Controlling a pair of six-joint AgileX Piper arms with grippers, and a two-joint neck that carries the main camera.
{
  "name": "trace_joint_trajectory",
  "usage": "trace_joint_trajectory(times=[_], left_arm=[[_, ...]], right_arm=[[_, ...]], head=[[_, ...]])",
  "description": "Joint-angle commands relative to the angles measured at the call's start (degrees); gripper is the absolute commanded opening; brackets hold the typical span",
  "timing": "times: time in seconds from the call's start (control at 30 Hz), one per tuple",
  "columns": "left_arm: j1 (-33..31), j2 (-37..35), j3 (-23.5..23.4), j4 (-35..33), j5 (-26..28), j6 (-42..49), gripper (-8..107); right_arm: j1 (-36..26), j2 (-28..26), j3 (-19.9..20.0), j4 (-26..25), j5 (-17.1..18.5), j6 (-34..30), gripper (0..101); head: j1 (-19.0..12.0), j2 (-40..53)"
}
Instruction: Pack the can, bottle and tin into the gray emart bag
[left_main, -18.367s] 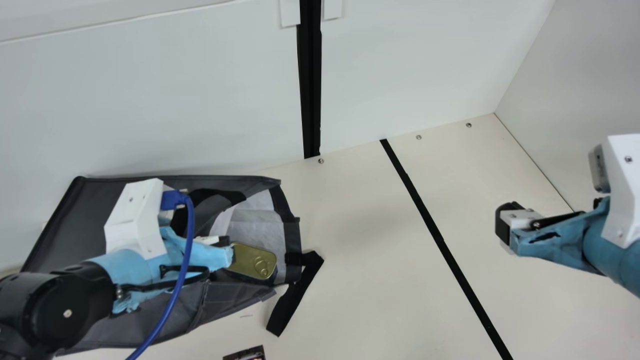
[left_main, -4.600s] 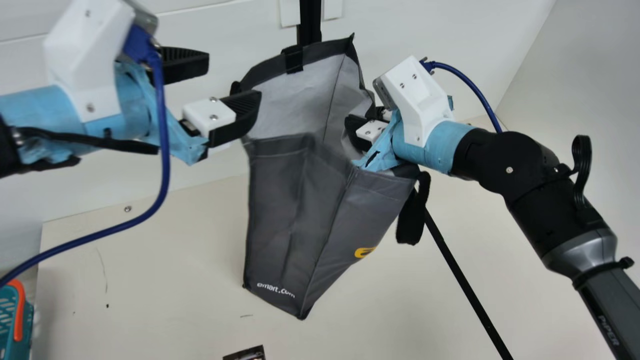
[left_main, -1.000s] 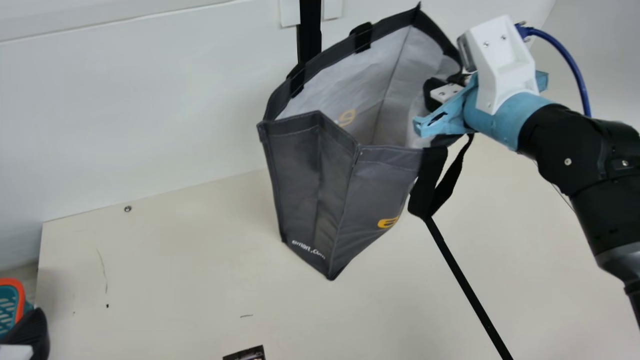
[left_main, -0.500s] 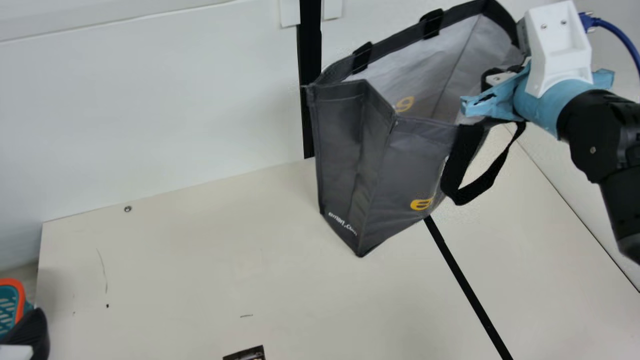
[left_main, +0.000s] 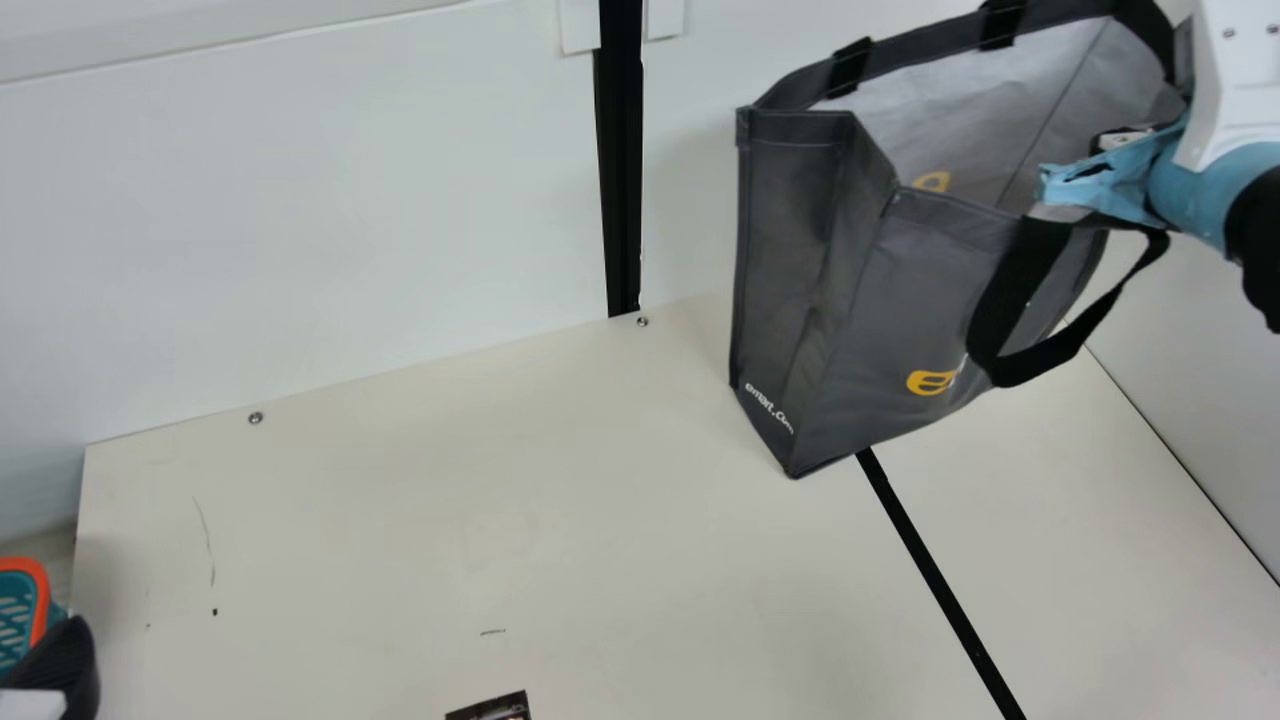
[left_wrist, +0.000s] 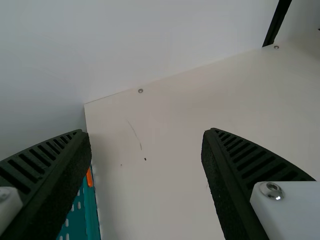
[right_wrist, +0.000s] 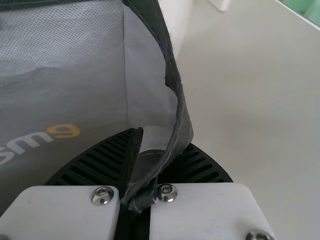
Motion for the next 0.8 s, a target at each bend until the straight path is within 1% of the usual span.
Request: trace_joint_trajectory(times=[0.0, 0.37, 0.53, 0.77], left_arm=[[0.0, 0.0, 0.0, 0.0, 0.0, 0.0, 90], [0.0, 0.0, 0.0, 0.0, 0.0, 0.0, 90], [0.0, 0.0, 0.0, 0.0, 0.0, 0.0, 90], [0.0, 0.0, 0.0, 0.0, 0.0, 0.0, 90]], right_arm=[[-3.0, 0.7, -0.9, 1.5, 0.2, -1.2, 0], [-13.2, 5.7, -6.7, 8.7, 2.3, -7.6, 0], [-16.1, 7.2, -8.3, 11.4, 3.0, -10.4, 17], [-18.2, 8.2, -10.0, 14.1, 3.3, -12.7, 40]], head=[[-1.3, 0.0], [-1.3, 0.0], [-1.3, 0.0], [-1.3, 0.0]])
